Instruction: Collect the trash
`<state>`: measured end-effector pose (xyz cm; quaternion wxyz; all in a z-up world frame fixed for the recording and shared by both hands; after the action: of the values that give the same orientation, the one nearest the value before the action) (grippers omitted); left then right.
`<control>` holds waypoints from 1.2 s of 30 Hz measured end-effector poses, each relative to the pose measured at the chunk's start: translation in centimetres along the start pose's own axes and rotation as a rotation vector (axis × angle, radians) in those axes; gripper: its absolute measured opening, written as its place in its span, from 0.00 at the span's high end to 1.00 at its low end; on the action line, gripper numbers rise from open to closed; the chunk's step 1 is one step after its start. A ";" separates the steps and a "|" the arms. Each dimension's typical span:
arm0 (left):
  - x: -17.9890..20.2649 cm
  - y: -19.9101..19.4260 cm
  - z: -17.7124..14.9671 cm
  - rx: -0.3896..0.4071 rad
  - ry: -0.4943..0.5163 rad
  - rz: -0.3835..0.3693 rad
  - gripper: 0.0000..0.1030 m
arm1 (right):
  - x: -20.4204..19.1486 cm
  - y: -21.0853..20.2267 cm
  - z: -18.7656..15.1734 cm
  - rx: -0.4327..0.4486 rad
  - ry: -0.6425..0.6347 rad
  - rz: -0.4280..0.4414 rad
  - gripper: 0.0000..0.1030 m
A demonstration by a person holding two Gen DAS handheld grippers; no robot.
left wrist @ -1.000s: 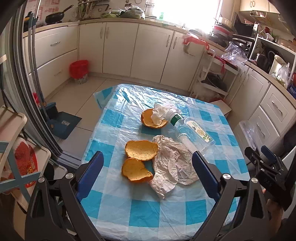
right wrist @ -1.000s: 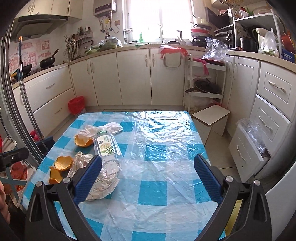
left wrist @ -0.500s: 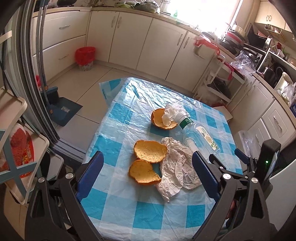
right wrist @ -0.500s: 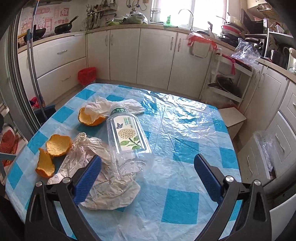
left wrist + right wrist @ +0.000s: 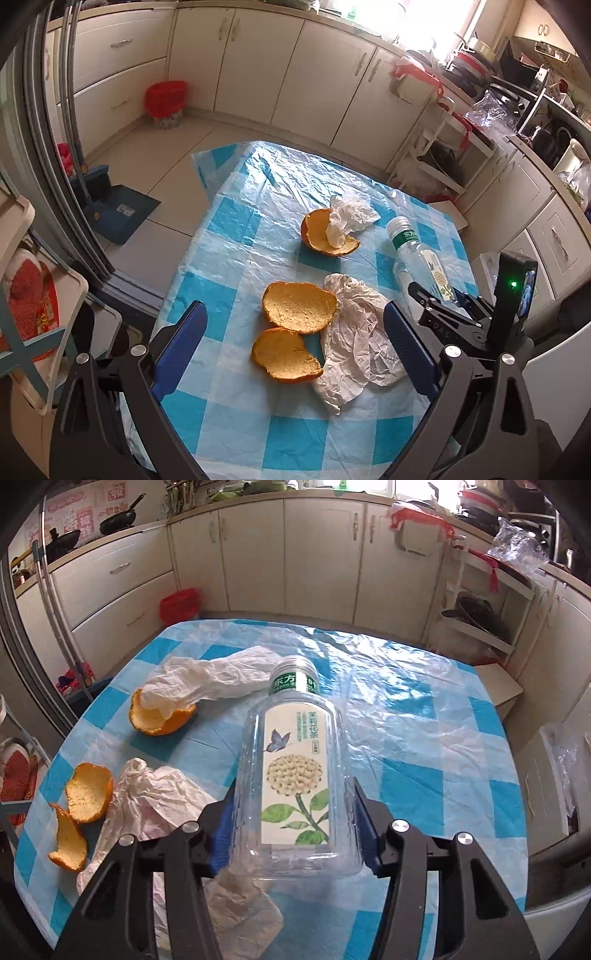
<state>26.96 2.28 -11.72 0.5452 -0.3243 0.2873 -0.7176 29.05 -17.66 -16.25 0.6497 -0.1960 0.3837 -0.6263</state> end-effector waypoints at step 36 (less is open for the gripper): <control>1.9 -0.7 -3.7 -0.050 0.028 0.008 0.10 | 3.3 -18.7 -4.2 0.467 0.023 -0.036 0.08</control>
<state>23.30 0.86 -13.22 0.5359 -0.3268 0.3140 -0.7124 13.29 -22.47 -5.94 0.6616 -0.0402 0.2321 -0.7119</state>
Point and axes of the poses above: each gripper's, at about its wrist camera, not at the fingertips, and y roughly the way its jaws point, x to its right, z to its top, the point moved 8 cm from there along y, roughly the way its jaws point, and after that the axes turned 12 degrees about y, right-handed, at the moved point
